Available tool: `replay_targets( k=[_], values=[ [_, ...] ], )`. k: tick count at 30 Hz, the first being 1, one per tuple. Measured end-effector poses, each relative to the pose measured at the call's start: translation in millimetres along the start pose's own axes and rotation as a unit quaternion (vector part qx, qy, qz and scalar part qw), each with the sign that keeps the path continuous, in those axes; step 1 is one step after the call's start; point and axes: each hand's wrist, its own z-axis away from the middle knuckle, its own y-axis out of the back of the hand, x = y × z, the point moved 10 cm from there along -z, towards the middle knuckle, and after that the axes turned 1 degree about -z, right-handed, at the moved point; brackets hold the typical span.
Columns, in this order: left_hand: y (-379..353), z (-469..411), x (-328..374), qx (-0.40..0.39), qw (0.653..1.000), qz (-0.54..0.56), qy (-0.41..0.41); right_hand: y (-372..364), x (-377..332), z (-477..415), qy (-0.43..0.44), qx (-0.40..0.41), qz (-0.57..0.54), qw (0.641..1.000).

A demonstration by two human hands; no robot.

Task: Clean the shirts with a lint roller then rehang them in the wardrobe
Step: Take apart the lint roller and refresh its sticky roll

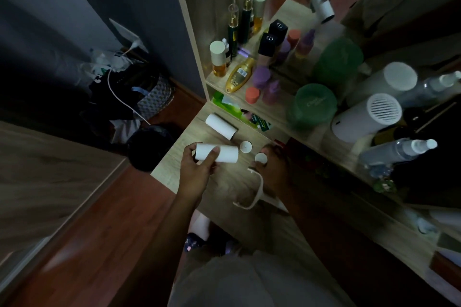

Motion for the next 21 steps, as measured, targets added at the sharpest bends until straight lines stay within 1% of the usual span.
replay_targets(
  k=[2,3,5,9,12,15,18,21],
  values=[
    [4.8,1.1,-0.4,-0.004,1.000,0.007,-0.003,2.6,-6.6,5.1,0.006,0.003,0.011,1.000],
    [8.0,1.8,-0.1,-0.005,1.000,0.011,-0.004,4.9,-11.3,8.6,0.006,0.007,-0.001,1.000],
    [14.9,3.0,0.5,-0.008,1.000,0.016,-0.006,7.6,-21.6,13.9,0.008,0.024,-0.041,0.999],
    [29.4,6.6,3.2,-0.012,1.000,0.016,-0.016,1.3,-42.6,22.9,0.018,0.030,-0.104,0.994],
    [42.7,8.3,3.9,-0.008,0.999,0.025,-0.020,-1.5,-60.3,33.6,0.021,0.042,-0.192,0.980],
    [56.0,11.1,7.2,0.002,0.999,0.036,-0.025,-12.8,-87.5,46.0,0.026,-0.006,-0.272,0.962],
    [68.4,13.7,9.5,0.014,0.999,0.040,-0.033,-28.6,-116.7,59.8,0.012,-0.067,-0.348,0.935],
    [83.9,17.1,8.4,0.027,0.998,0.041,-0.029,-40.8,-149.5,71.7,0.030,-0.102,-0.369,0.923]
  ],
)
